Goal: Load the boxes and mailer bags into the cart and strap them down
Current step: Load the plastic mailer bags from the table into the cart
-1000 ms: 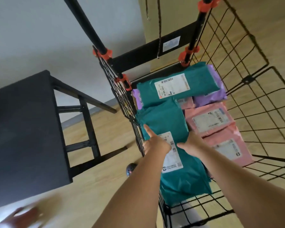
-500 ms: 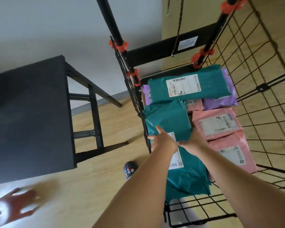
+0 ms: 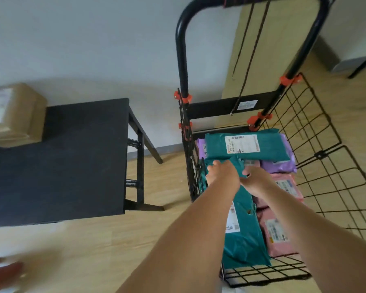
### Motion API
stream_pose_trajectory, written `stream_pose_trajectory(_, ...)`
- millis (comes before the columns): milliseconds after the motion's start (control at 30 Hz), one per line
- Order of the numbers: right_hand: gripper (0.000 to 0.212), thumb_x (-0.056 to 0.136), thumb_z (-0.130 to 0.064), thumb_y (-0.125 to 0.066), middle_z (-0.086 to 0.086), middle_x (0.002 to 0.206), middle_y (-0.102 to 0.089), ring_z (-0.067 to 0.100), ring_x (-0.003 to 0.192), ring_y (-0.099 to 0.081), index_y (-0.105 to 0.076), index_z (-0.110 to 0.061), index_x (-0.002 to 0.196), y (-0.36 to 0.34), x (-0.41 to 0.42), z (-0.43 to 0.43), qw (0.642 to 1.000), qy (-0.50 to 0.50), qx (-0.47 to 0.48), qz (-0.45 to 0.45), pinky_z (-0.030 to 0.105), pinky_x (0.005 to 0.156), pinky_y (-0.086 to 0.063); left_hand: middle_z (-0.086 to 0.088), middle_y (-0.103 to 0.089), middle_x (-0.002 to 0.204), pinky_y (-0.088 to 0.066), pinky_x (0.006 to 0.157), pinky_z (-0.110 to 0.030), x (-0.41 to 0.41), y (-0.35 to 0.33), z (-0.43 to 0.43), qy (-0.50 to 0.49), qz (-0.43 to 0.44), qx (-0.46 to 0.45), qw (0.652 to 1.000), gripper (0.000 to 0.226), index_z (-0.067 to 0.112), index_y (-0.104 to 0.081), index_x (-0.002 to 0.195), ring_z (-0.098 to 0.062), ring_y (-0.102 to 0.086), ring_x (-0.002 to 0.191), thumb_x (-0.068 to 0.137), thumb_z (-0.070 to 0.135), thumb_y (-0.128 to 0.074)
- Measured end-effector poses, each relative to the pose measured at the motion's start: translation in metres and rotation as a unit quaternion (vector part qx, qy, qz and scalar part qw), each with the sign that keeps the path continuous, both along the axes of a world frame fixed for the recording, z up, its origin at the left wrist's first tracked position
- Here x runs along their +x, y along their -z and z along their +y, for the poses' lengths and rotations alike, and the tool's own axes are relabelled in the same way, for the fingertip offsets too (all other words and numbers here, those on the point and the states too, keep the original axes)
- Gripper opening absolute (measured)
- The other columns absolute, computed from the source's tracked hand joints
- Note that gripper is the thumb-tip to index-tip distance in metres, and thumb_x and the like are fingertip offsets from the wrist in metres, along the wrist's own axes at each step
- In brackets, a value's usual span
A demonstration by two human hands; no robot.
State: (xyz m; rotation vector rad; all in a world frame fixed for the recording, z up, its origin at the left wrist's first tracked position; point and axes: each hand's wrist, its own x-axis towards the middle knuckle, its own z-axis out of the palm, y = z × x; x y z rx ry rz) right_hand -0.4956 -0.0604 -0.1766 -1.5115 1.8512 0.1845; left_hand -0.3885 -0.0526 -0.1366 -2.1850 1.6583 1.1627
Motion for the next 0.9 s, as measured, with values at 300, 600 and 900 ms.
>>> stream_pose_trajectory(300,0.023,0.097,-0.019,-0.051,0.012,0.086,-0.066,0.023,0.077,-0.063,-0.068,-0.007,0.087,-0.065,0.079,0.014,0.991,-0.074,-0.093,0.057,0.032,0.064,-0.045,-0.015,-0.045,0.133,-0.047,0.097,-0.043,0.093,-0.034,0.024,-0.018,-0.013,-0.076,0.997,0.053,0.009,-0.048,0.136,-0.032,-0.045,0.121,0.086,0.010,-0.067)
stream_pose_trajectory(600,0.022,0.096,-0.019,-0.048,0.004,0.080,-0.061,0.023,0.080,-0.060,-0.070,-0.013,0.093,-0.084,0.204,0.043,0.984,-0.115,-0.131,0.044,0.032,0.068,-0.045,-0.015,-0.050,0.125,-0.050,0.087,-0.043,0.219,-0.058,0.072,-0.070,-0.033,-0.113,0.991,0.039,0.009,-0.052,0.126,-0.033,-0.048,0.116,0.087,0.008,-0.055)
stream_pose_trajectory(900,0.022,0.099,-0.024,-0.051,0.005,0.102,-0.065,0.025,0.092,-0.058,-0.066,-0.016,0.112,-0.089,0.361,0.104,0.974,-0.187,-0.129,0.015,0.027,0.073,-0.038,-0.012,-0.052,0.128,-0.047,0.092,-0.041,0.369,-0.067,0.162,-0.182,-0.039,-0.122,0.975,0.039,0.012,-0.050,0.131,-0.032,-0.050,0.117,0.092,0.012,-0.053)
